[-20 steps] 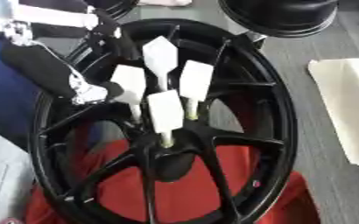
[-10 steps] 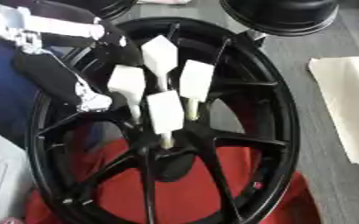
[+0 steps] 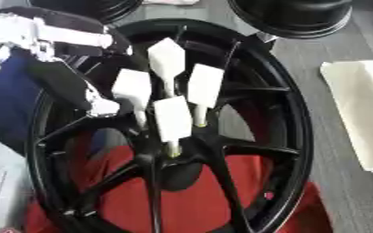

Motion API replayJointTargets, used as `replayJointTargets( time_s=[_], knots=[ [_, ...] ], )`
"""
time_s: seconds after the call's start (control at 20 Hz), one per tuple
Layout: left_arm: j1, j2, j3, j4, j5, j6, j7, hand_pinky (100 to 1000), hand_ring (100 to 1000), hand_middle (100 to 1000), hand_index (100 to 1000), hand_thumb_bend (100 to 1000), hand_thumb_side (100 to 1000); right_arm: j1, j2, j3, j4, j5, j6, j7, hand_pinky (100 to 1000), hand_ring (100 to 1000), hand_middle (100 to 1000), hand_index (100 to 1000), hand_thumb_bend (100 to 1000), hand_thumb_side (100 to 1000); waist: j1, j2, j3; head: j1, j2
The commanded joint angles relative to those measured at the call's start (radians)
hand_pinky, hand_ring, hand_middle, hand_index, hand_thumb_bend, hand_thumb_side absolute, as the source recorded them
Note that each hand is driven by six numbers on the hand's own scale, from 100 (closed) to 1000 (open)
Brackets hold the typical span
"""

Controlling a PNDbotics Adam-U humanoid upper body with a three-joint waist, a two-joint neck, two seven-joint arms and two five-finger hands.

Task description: Pull the pin out of the wheel hub.

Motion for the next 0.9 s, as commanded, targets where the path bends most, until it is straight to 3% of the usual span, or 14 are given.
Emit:
replayJointTargets(
  time_s=[0.05,0.35,0.55,0.6,0.65,0.9],
  knots=[
    [-0.009,0.007,0.003,0.003,-0.003,0.014,-0.025,826,858,798,870,229,319,-0.004,-0.010,-0.006,-0.021,0.003,0.001,0.000,841,666,661,758,100,553,-0.003,-0.015,-0.002,0.005,-0.017],
    [-0.009,0.001,0.007,0.011,-0.018,0.013,-0.025,796,810,722,812,188,262,-0.004,-0.003,-0.007,-0.021,0.002,0.002,0.000,842,666,660,758,100,554,-0.004,-0.011,-0.006,0.007,-0.019],
    [-0.008,-0.003,0.011,0.011,-0.017,0.010,-0.025,747,727,584,702,100,246,-0.003,-0.001,-0.008,-0.021,0.001,0.002,0.000,842,666,661,759,100,555,-0.006,-0.010,-0.007,0.006,-0.018],
    [-0.009,-0.004,0.013,0.009,-0.013,0.010,-0.025,747,727,584,702,100,246,-0.003,0.000,-0.008,-0.021,0.001,0.002,0.000,842,666,661,759,100,555,-0.006,-0.011,-0.006,0.006,-0.018],
    [-0.011,-0.004,0.017,0.006,-0.006,0.011,-0.022,700,660,514,629,100,225,-0.002,0.001,-0.008,-0.021,0.001,0.003,0.001,842,667,661,759,100,555,-0.006,-0.012,-0.006,0.006,-0.017],
    [-0.018,0.010,0.047,-0.024,0.057,0.037,0.052,642,594,422,460,100,160,0.001,0.000,-0.009,-0.021,-0.001,0.004,0.002,843,667,661,759,100,554,-0.007,-0.018,-0.001,0.003,-0.014]
  ],
)
